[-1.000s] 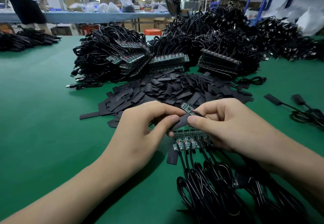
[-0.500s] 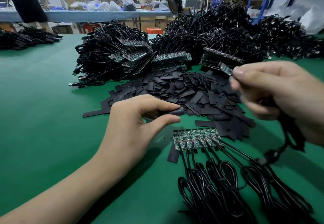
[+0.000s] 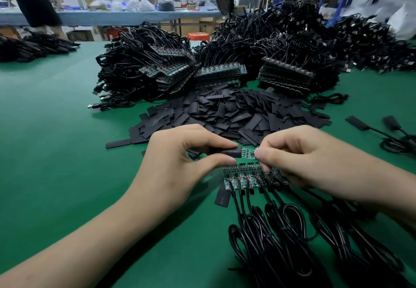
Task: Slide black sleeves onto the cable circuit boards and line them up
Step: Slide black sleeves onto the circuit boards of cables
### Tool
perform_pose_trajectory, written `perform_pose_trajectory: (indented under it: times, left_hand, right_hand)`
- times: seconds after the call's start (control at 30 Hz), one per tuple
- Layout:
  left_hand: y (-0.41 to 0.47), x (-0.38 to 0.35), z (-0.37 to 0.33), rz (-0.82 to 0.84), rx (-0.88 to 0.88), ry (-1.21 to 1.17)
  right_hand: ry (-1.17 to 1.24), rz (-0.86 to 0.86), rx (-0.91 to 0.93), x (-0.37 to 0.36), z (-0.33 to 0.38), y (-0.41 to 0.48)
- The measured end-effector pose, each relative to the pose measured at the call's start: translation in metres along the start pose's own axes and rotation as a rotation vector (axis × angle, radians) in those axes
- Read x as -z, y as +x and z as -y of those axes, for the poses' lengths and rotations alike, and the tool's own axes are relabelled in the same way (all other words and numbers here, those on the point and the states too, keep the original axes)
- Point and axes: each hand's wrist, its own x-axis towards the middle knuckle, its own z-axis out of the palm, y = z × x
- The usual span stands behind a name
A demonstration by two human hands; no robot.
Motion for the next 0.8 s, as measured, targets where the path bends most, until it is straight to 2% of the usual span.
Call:
perform_pose_trajectory:
  times: [0.2,0.43,0.67,0.8]
  left_hand:
    - [0.000,0.003,0.002,0.085,-0.081,0.148]
    - [0.001,0.005,0.004,0.082,-0.240,0.271]
    - [-0.003,0.001,0.002,0.106,-0.195,0.178]
    - [-0.002,0.000,0.003,0.032,-0.098,0.106]
  right_hand:
    - [-0.244,-0.125,0.102,-0.007,-0.003,-0.002]
    - [-0.010,-0.025,-0.002,-0.008,-0.005,0.002]
    - [-0.087,-0.079,0.115,-0.017,-0.003,0.003]
    - [0.010,-0.244,0.159,-0.016,-0.003,0.003]
